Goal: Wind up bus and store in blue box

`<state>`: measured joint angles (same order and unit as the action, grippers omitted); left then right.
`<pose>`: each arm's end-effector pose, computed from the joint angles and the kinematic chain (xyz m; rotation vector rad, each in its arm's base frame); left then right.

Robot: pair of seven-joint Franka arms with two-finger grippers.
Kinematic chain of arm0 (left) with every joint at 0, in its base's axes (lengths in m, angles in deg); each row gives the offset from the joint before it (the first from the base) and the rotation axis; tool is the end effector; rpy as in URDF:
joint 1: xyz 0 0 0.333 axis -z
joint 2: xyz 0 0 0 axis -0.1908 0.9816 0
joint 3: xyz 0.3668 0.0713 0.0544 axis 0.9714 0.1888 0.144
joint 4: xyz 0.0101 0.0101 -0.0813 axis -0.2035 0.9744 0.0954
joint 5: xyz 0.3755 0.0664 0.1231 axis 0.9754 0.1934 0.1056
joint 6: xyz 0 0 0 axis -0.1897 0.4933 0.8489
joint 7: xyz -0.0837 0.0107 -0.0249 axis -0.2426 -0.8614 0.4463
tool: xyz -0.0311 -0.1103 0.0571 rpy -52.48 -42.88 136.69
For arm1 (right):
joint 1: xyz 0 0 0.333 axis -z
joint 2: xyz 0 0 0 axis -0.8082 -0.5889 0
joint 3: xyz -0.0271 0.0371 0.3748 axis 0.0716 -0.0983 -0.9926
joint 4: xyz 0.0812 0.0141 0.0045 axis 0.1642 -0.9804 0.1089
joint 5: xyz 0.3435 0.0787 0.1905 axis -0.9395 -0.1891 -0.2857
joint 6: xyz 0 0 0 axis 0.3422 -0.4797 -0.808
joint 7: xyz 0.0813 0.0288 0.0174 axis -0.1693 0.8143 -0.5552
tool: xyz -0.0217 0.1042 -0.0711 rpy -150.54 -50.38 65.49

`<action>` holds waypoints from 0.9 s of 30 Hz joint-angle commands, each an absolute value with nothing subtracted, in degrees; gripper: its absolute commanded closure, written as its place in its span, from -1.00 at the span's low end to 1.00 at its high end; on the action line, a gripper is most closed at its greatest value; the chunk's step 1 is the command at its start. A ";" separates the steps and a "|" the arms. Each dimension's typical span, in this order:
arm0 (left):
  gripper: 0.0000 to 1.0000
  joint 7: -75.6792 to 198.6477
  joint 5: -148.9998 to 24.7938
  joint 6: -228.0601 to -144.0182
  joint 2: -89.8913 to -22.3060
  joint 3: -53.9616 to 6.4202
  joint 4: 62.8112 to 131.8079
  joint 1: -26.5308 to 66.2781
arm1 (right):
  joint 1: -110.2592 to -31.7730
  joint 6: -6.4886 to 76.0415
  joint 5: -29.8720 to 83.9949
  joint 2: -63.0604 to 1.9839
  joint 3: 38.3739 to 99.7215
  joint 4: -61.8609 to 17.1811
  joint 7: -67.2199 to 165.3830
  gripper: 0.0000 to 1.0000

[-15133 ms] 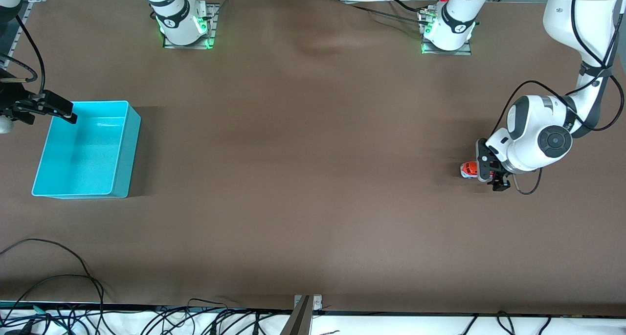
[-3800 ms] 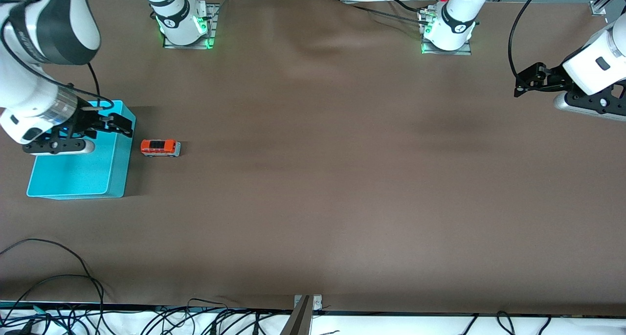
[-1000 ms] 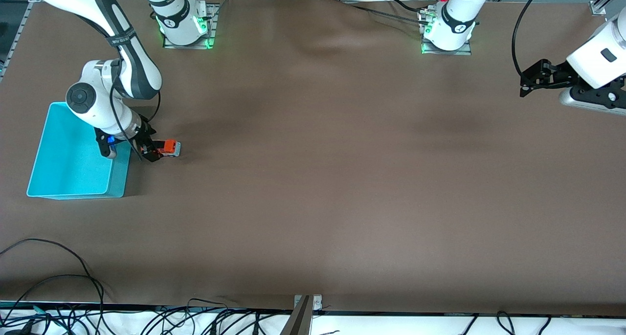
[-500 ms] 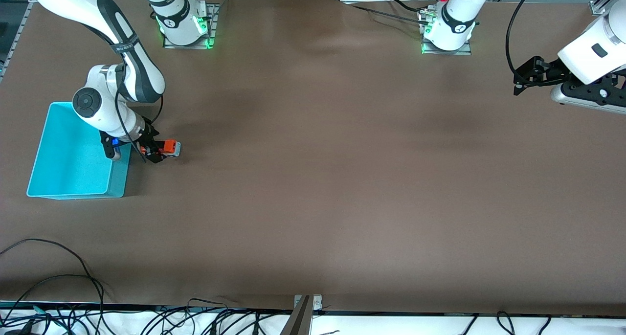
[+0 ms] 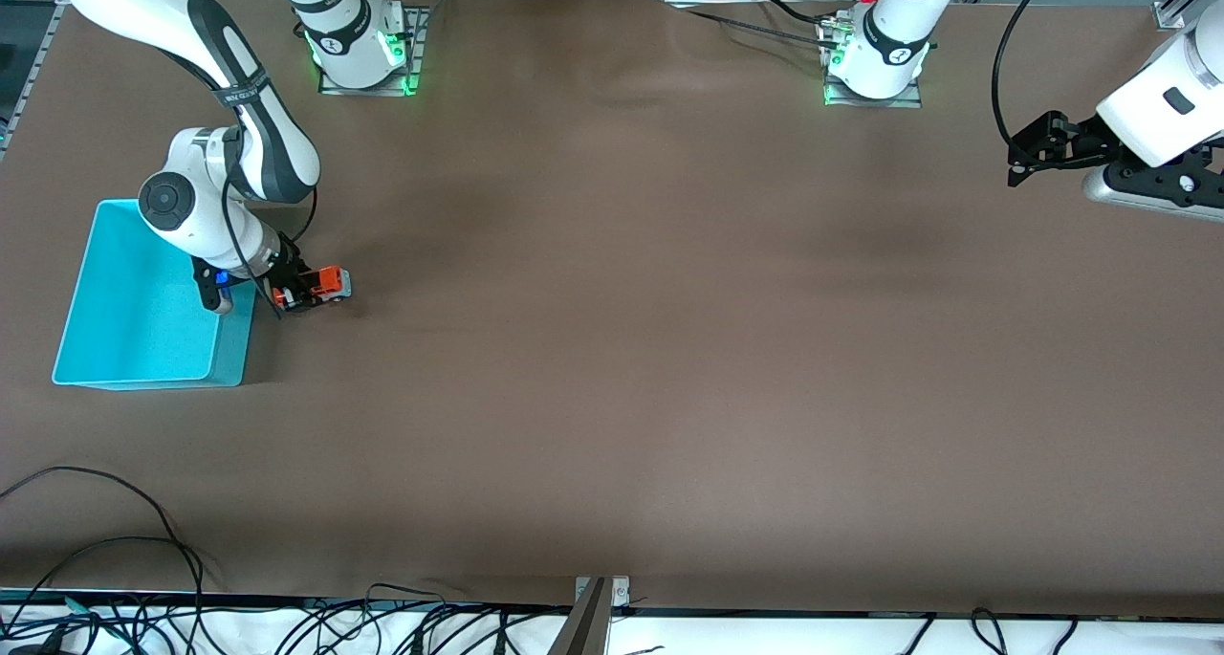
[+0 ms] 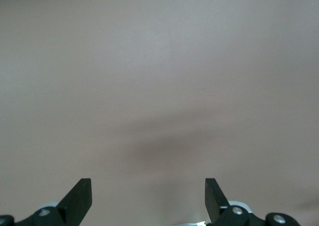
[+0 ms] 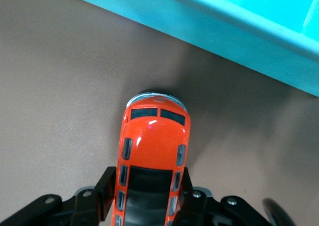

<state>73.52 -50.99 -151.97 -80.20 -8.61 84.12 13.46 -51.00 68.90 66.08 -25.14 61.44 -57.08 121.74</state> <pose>0.5556 -0.0482 0.6702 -3.0889 0.2961 0.1366 0.5378 -0.0065 0.2291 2.6029 -1.7120 -0.0435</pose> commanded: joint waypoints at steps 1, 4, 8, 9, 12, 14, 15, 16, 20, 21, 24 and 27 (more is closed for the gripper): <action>-1.00 70.76 -51.27 -151.05 -80.05 -8.61 83.20 13.02 | -50.66 69.89 67.77 -25.44 61.31 -57.44 123.02 0.63; -1.00 66.98 -51.27 -150.97 -80.57 -8.52 82.85 12.93 | -50.67 69.80 67.77 -25.36 61.31 -57.44 123.02 1.00; -1.00 62.93 -50.74 -150.97 -81.37 -9.13 82.68 13.02 | -50.67 69.80 68.21 -25.01 61.23 -57.44 122.93 1.00; -1.00 62.14 -50.65 -150.97 -81.37 -9.22 82.68 13.11 | -50.67 69.80 68.21 -24.83 61.23 -57.35 122.67 1.00; -1.00 61.95 -50.82 -151.05 -81.19 -8.88 82.68 13.20 | -50.67 69.36 69.61 -23.60 61.23 -57.35 121.09 1.00; -1.00 62.92 -51.79 -151.23 -81.28 -8.35 82.68 12.50 | -50.67 68.93 70.41 -22.55 61.14 -57.35 118.55 1.00; -1.00 63.19 -52.58 -151.23 -81.19 -8.17 82.59 11.97 | -50.67 68.31 70.50 -21.93 61.22 -57.35 117.32 1.00; -1.00 63.45 -53.63 -151.32 -81.11 -8.08 82.59 11.18 | -50.67 67.52 70.50 -21.41 61.23 -57.26 116.09 1.00; -1.00 63.54 -54.52 -151.67 -81.19 -8.26 82.59 10.12 | -50.67 63.92 70.15 -19.56 61.22 -56.82 110.11 1.00; -1.00 63.54 -54.43 -151.76 -81.19 -8.26 82.59 10.21 | -50.67 63.48 70.06 -19.03 61.23 -56.82 109.23 1.00; -1.00 63.54 -54.08 -151.76 -81.19 -8.35 82.59 10.21 | -50.66 62.07 70.23 -17.89 61.14 -56.56 107.30 1.00; -1.00 63.54 -53.82 -151.67 -81.28 -8.70 82.59 10.21 | -50.58 61.10 70.24 -16.04 61.14 -56.56 103.70 1.00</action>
<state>63.63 -53.41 -152.06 -81.09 -8.04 83.47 10.43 -51.02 64.02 69.21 -19.97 61.42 -56.30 108.95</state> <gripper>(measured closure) 0.000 0.454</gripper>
